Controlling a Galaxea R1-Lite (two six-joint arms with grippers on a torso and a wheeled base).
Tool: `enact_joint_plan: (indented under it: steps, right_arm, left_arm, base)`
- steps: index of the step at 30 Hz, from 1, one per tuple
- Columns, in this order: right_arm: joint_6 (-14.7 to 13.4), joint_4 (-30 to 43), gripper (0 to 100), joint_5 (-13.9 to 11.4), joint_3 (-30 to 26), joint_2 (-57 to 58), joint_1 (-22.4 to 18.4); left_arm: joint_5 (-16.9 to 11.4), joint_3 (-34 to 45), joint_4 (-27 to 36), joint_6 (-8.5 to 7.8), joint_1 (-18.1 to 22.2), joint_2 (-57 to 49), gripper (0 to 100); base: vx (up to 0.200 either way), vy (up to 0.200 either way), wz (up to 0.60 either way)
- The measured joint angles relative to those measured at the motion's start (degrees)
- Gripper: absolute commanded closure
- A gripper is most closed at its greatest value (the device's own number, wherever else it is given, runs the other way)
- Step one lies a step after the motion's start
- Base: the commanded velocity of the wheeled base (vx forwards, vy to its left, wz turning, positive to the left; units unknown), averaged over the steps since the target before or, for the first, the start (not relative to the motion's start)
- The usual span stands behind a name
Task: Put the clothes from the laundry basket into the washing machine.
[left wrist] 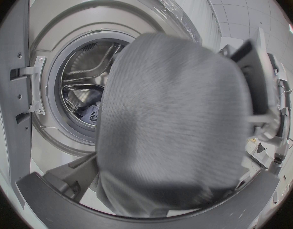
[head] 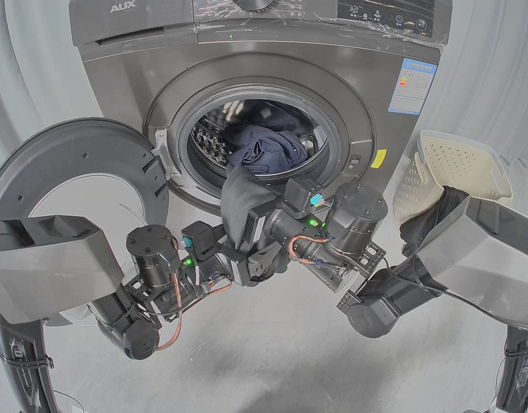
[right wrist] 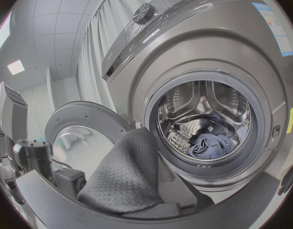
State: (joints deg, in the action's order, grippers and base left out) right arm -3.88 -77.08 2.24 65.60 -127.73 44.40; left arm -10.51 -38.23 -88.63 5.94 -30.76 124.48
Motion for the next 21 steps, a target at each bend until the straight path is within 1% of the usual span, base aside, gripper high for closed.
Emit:
enact_joint_plan:
  steps: [9, 12, 13, 17, 21]
  right_arm:
    - [-0.8, 0.4, 100, 0.4, -1.5, 0.7, 2.4]
    - [-1.1, 0.4, 100, 0.4, -2.1, 1.2, 2.8]
    - [-1.2, 0.4, 100, 0.4, -2.3, 1.3, 2.8]
    - [-1.6, 0.3, 100, 0.5, -3.0, 1.9, 2.9]
    - [-1.8, 0.3, 100, 0.5, -4.0, 2.8, 2.4]
  left_arm:
    - [0.6, -5.7, 0.2, -0.11, 2.3, 5.3, 0]
    - [1.7, -7.0, 0.2, -0.15, 3.1, 6.7, 0]
    - [2.1, -7.4, 0.2, -0.15, 3.3, 7.1, 100]
    - [3.1, -8.6, 0.1, -0.13, 3.8, 8.4, 100]
    - [3.7, -10.3, 0.0, 0.38, 4.3, 9.0, 100]
  base:
    - [0.000, 0.000, 0.00]
    - [0.000, 0.000, 0.00]
    - [0.000, 0.000, 0.00]
    - [0.000, 0.000, 0.00]
    - [0.000, 0.000, 0.00]
